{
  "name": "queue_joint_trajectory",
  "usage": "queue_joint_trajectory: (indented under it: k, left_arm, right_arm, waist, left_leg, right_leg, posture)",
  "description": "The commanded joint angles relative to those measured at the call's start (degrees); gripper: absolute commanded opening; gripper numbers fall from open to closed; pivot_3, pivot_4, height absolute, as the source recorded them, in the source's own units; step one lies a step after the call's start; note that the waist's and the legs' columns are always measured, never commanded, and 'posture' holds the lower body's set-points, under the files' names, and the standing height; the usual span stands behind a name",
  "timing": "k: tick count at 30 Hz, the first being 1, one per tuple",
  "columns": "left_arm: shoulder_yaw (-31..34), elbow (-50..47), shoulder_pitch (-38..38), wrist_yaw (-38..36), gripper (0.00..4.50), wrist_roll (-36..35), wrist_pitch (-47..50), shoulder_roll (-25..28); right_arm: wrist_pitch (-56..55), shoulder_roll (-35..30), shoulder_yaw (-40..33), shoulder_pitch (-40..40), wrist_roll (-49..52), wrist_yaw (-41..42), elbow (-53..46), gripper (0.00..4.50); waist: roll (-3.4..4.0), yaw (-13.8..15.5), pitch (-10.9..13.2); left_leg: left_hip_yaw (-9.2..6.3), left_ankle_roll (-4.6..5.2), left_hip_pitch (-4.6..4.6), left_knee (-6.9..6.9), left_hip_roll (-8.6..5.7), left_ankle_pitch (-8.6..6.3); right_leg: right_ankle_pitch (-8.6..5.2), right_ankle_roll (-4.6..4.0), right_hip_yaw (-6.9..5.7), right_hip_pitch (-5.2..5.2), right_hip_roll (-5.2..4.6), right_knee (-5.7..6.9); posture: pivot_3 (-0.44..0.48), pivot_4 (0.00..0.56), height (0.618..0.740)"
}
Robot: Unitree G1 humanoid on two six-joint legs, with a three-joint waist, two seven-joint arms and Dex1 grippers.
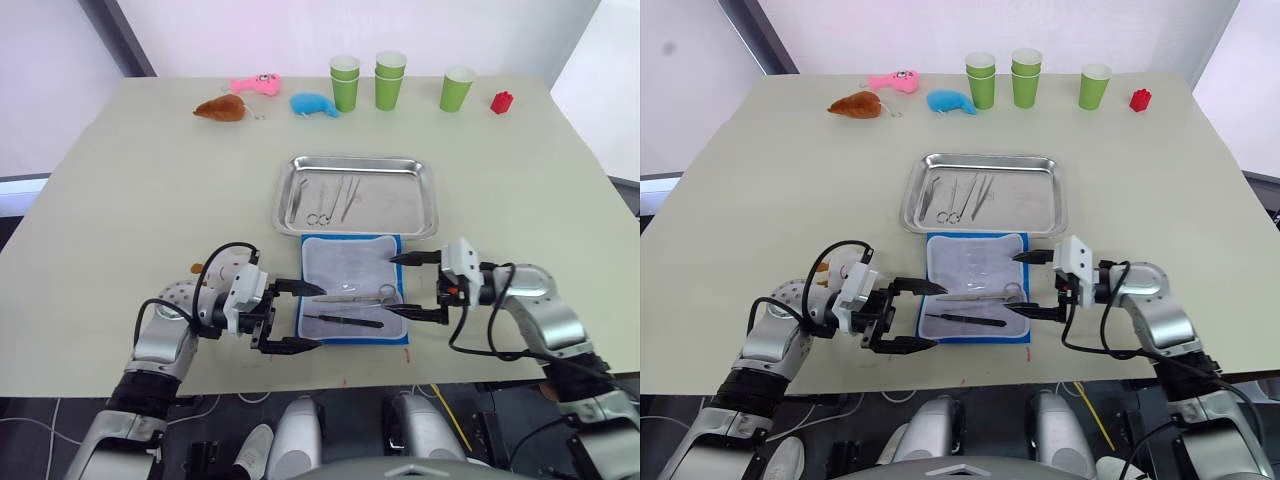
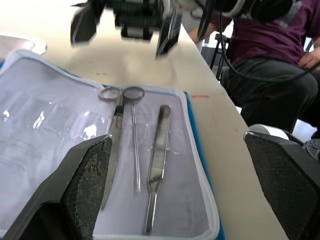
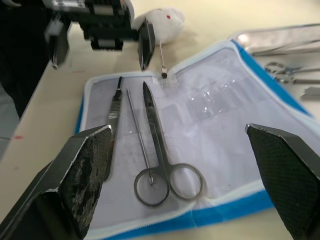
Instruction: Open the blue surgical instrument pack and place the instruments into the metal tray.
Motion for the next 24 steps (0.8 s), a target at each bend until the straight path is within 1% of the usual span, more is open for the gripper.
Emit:
queue_joint_trajectory:
  k: [1, 7, 14, 21, 24]
  left_arm:
    - [-0.6, 1.1, -1.3, -1.7, 4.46, 0.7, -1.4, -0.8]
    - [-2.3, 2.3, -3.5, -1.5, 4.46, 2.1, -1.4, -2.4]
    - [-3.3, 4.5, -5.8, -2.3, 4.46, 3.5, -1.4, -2.5]
    - [-3.3, 8.3, -7.9, -1.6, 4.46, 5.6, -3.6, -2.6]
    - [-2.9, 10.5, -8.6, -2.3, 4.46, 6.4, -5.4, -1.8]
  right_arm:
    - [2.6, -2.1, -3.1, 1.8, 4.4, 0.4, -6.3, 4.5]
    - [6.3, -6.9, -7.8, 6.3, 9.5, 0.2, -13.8, 4.5]
    - [9.3, -11.1, -12.1, 10.3, 13.7, -0.8, -20.1, 4.5]
    - [11.5, -13.9, -16.5, 12.9, 17.4, -1.8, -24.0, 4.5]
    - [11.8, -14.8, -17.9, 13.5, 18.2, -1.8, -24.5, 4.5]
  waist:
    - [0.0, 0.0, 0.0]
    - [-0.01, -0.3, 0.0]
    - [-0.02, -0.4, 0.0]
    - [-0.03, -0.3, 0.0]
    - [-0.04, -0.3, 0.0]
  left_leg:
    - [-0.01, 0.0, 0.01, 0.01, 0.0, 0.0]
    - [-0.05, 0.0, 0.0, 0.19, 0.0, 0.0]
    - [-0.07, 0.0, 0.01, 0.36, 0.0, 0.0]
    - [-0.11, 0.0, 0.0, 0.45, -0.01, 0.0]
    - [-0.11, 0.0, 0.0, 0.46, -0.02, 0.0]
  right_leg:
    - [0.0, 0.0, 0.0, 0.0, 0.01, 0.01]
    - [0.01, 0.03, 0.01, 0.01, 0.02, 0.17]
    - [0.02, 0.07, 0.03, 0.04, 0.03, 0.28]
    - [0.05, 0.11, 0.03, 0.08, 0.03, 0.3]
    - [0.05, 0.12, 0.03, 0.09, 0.03, 0.29]
  posture:
    - [0.0, 0.15, 0.74]
    - [0.0, 0.15, 0.74]
    - [0.0, 0.15, 0.74]
    - [0.0, 0.15, 0.74]
    - [0.0, 0.15, 0.74]
